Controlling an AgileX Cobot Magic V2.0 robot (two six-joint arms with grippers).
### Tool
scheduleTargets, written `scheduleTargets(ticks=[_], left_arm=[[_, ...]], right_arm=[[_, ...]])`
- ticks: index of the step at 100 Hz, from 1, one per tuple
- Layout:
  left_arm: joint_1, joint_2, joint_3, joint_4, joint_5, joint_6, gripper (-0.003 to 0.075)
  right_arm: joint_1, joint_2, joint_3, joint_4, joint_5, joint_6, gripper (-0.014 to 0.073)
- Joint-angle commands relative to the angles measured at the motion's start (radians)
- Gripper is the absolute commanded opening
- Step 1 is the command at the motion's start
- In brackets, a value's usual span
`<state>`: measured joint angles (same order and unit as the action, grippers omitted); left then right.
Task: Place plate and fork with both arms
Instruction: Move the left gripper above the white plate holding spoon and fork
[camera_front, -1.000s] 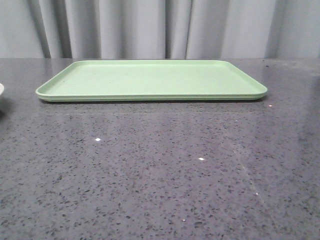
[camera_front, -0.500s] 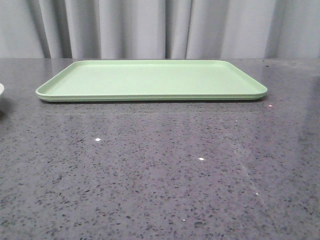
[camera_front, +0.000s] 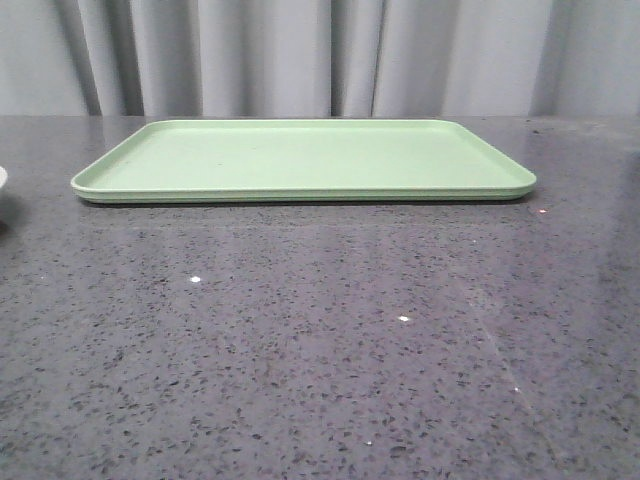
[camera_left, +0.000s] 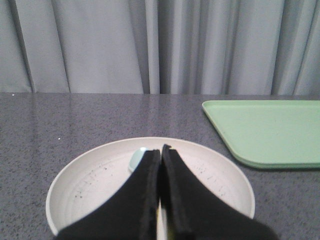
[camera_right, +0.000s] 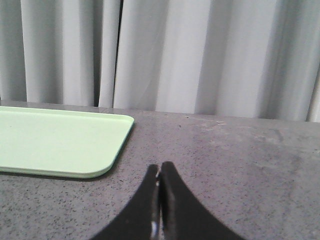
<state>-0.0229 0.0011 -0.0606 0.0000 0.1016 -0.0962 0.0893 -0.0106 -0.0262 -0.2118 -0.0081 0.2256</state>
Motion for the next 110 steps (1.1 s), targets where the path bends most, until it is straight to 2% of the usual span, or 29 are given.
scheduleTargets(ticks=[1, 20, 43, 66, 80, 110], left_arm=[[0.001, 0.049, -0.095, -0.055, -0.035, -0.004, -0.0020], [0.001, 0.192, -0.281, -0.057, 0.209, -0.004, -0.0020], [0.001, 0.389, -0.511, -0.057, 0.487, -0.004, -0.0020], [0.001, 0.562, -0.697, -0.065, 0.786, -0.004, -0.0020], [0.001, 0.616, -0.733, -0.067, 0.810, -0.004, -0.0020], [0.001, 0.625, -0.736, -0.070, 0.790, -0.004, -0.0020]], right_arm=[[-0.005, -0.006, -0.113, -0.016, 0.028, -0.009, -0.0068], [-0.005, 0.097, -0.288, -0.017, 0.294, -0.009, -0.0068], [-0.004, 0.289, -0.450, -0.015, 0.510, -0.009, -0.0068], [-0.004, 0.459, -0.583, 0.068, 0.697, -0.009, -0.0068], [-0.004, 0.538, -0.642, 0.102, 0.773, -0.009, -0.0068], [-0.004, 0.565, -0.647, 0.123, 0.756, -0.009, -0.0068]])
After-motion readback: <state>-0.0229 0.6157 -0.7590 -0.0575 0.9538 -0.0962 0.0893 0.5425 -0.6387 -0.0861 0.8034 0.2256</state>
